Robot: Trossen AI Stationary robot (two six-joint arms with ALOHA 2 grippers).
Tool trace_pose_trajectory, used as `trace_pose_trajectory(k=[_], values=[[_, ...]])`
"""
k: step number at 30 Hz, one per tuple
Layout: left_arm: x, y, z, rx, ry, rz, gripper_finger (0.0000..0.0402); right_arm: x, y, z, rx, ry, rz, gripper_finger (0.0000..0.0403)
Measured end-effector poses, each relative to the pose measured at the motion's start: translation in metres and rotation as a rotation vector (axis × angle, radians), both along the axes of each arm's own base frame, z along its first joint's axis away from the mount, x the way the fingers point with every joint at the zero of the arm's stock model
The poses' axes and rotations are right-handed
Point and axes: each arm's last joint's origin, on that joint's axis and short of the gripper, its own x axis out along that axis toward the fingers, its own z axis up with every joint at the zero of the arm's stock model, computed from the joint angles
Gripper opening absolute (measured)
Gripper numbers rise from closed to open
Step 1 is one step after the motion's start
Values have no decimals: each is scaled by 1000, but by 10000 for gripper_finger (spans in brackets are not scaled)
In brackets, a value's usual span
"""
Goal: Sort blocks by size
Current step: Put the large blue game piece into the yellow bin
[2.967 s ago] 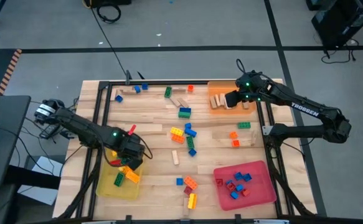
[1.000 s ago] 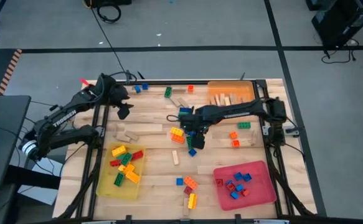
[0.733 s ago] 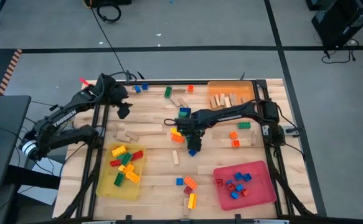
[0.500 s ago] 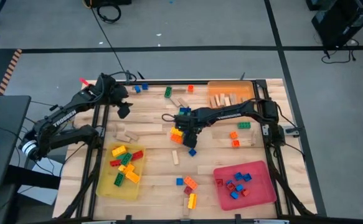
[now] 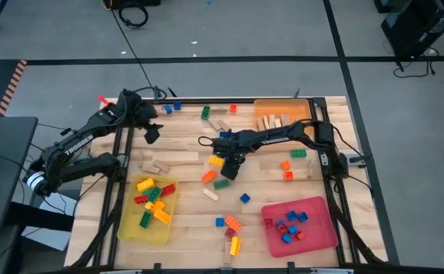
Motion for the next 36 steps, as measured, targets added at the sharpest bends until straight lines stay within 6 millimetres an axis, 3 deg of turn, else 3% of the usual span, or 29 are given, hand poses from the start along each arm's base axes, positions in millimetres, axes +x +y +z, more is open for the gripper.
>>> trace_pose_trajectory(k=[2,8,17,23,30,36], values=[[0,0,0,-23,-18,31,243,-2,1,3,2,3,-1,101],[2,2,2,-72,-95,112,243,-8,2,35,9,-64,-45,102],[9,7,14,-145,-332,187,243,-37,1,123,-205,-291,-97,102],[25,4,29,-177,-531,87,243,-66,1,172,-335,-412,-103,102],[54,-20,50,-126,-700,-119,243,-97,3,187,-388,-571,-141,102],[70,-41,63,-2,-778,-257,243,-97,4,191,-392,-890,-150,102]])
